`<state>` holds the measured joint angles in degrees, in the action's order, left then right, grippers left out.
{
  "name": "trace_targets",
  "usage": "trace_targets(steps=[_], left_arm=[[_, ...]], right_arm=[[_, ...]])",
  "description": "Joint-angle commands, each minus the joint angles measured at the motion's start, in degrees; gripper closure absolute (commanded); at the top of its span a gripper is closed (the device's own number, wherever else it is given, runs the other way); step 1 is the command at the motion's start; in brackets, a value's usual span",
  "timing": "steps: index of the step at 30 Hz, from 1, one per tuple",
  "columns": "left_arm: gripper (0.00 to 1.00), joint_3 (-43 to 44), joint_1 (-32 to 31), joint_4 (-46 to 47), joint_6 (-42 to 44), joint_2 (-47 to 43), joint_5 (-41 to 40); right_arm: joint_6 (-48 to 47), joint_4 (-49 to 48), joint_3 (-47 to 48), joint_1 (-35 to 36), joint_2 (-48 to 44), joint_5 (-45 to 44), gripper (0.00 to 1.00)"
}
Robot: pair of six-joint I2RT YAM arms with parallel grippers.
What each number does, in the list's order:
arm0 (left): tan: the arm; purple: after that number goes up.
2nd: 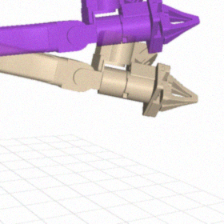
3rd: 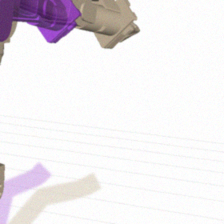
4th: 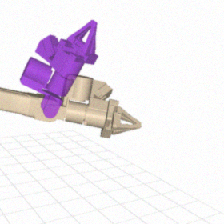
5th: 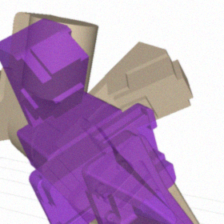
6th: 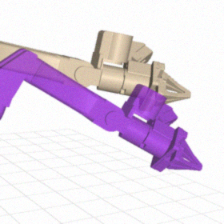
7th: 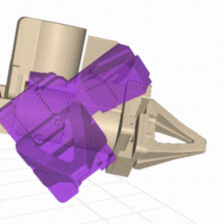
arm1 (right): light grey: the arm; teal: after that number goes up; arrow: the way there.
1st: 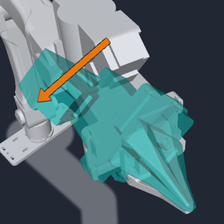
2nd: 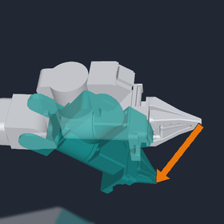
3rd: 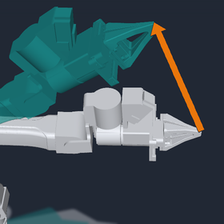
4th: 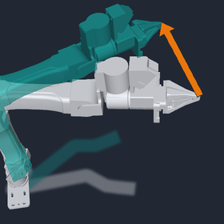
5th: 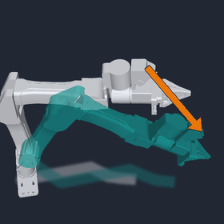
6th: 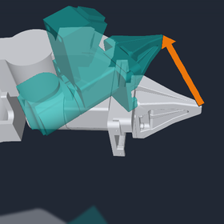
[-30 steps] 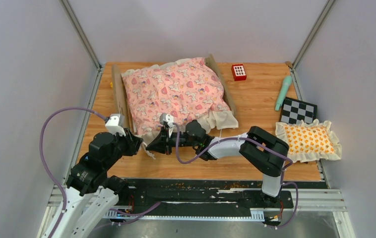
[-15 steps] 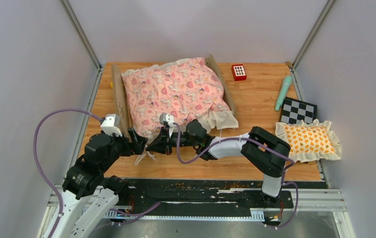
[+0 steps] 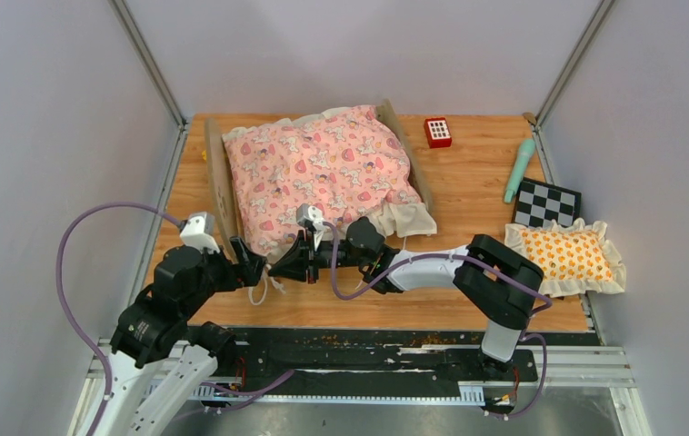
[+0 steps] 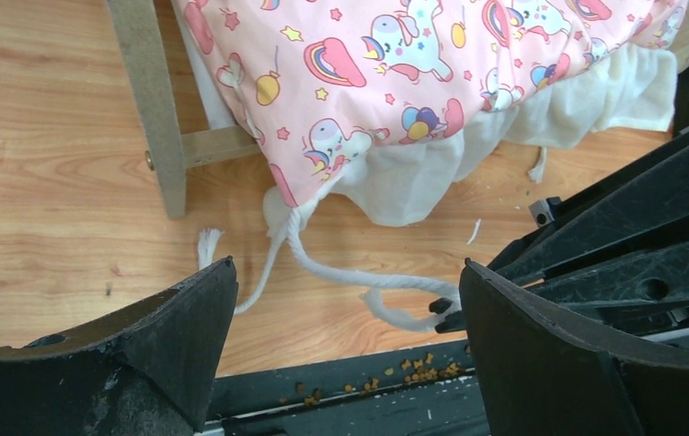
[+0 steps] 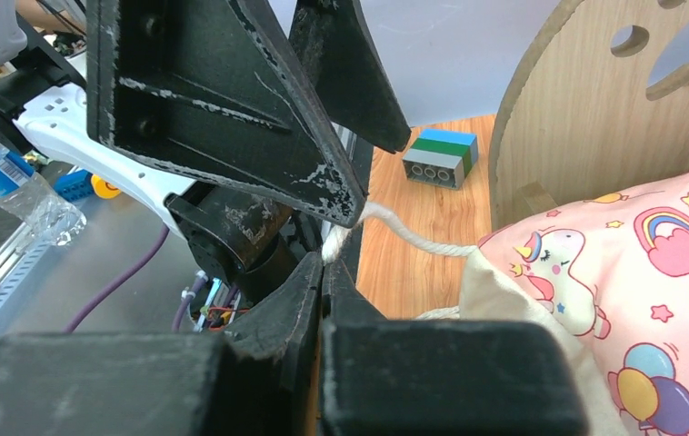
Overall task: Set up the pet bed
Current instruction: Cross the ropes on the bed frame.
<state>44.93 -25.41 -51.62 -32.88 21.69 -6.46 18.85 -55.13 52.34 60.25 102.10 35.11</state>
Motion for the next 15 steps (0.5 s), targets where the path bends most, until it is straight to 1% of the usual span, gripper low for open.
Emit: trace_targets(steps=[1,5,9,11,13,15], left_arm=[[0.03,1.89,0.27,1.33,-2.89,-1.32,3.03],[0.03,2.03,0.27,1.56,-3.82,-1.98,4.45],[0.04,1.39,0.27,2.99,0.33,-3.37,5.65],[0.08,1.29,0.27,3.60,0.79,-4.83,4.75],[0.13,1.83,0.27,3.28,-1.12,-4.98,3.00],[0.16,2.44,0.27,2.22,-5.24,-4.04,1.59]], right_arm=[[1.62,-1.53,1.09,0.46,-1.34,1.89,1.00],[1.71,-1.70,0.86,0.66,-0.32,1.91,1.00],[1.47,-1.20,0.19,0.66,-0.66,1.00,1.00],[0.40,0.71,-0.28,0.57,-1.92,-0.64,1.00],[-1.10,3.38,-0.64,0.57,-3.44,-3.13,1.00],[-2.36,5.51,-0.82,0.57,-4.80,-5.83,1.00]])
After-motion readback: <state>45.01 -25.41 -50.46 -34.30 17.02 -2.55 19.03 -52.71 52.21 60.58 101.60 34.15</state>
